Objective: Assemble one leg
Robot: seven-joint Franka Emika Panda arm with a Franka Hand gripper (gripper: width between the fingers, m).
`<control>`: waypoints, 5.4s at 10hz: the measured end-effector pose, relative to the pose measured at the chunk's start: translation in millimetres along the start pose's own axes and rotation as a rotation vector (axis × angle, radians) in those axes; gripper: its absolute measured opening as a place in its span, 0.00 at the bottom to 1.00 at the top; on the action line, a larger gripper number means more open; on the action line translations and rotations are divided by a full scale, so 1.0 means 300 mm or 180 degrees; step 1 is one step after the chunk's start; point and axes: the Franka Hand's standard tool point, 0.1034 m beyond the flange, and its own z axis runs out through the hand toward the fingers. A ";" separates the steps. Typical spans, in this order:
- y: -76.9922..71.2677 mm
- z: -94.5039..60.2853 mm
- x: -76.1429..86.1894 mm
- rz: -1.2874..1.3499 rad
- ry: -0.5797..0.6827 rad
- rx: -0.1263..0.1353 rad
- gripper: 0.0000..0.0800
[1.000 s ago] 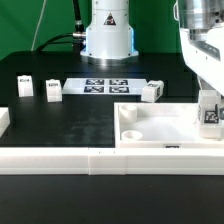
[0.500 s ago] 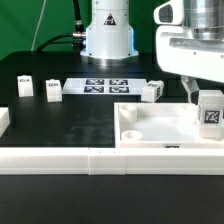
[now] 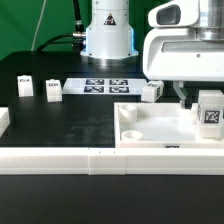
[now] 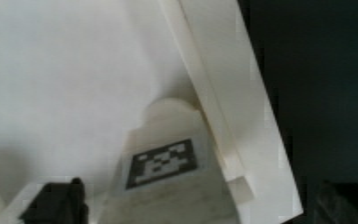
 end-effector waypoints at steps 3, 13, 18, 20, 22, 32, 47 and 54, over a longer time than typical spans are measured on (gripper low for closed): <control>0.007 0.004 0.000 -0.0690 -0.0021 -0.0089 0.81; 0.011 0.005 -0.006 0.0187 -0.0032 -0.0065 0.36; 0.006 0.010 -0.014 0.1811 -0.0046 -0.0046 0.37; 0.002 0.012 -0.013 0.2578 -0.0063 0.0022 0.37; -0.001 0.013 -0.007 0.3105 -0.0055 0.0089 0.37; -0.013 0.005 -0.010 0.1846 -0.0021 0.0017 0.81; 0.039 -0.004 0.029 -0.0881 0.0051 -0.0097 0.36; 0.034 0.001 0.015 0.1670 0.0052 -0.0070 0.36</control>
Offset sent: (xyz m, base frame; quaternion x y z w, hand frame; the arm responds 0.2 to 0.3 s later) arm 0.0000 0.0000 0.0000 0.0000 0.0000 -0.0799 0.9968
